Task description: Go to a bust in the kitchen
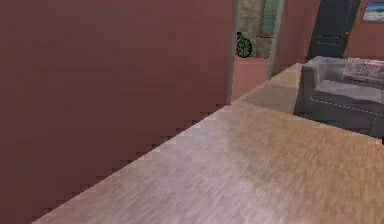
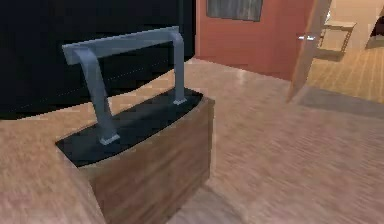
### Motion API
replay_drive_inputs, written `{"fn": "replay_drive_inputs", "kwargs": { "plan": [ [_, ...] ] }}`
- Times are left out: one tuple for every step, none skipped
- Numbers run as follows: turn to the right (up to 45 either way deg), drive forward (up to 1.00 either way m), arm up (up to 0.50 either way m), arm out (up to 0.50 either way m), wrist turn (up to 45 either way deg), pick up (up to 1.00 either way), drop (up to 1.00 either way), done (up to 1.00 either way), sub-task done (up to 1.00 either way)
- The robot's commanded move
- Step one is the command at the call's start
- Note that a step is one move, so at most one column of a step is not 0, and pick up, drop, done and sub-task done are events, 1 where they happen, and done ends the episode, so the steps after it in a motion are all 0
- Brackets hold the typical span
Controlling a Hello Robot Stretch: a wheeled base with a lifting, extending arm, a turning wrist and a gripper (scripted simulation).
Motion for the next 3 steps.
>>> {"fn": "replay_drive_inputs", "kwargs": {
  "plan": [
    [0.0,0.75,0.00,0.00,0.0,0.00,0.00,0.00,0.00],
    [21.0,0.00,0.00,0.00,0.0,0.00,0.00,0.00,0.00],
    [0.0,1.00,0.00,0.00,0.0,0.00,0.00,0.00,0.00]
  ]
}}
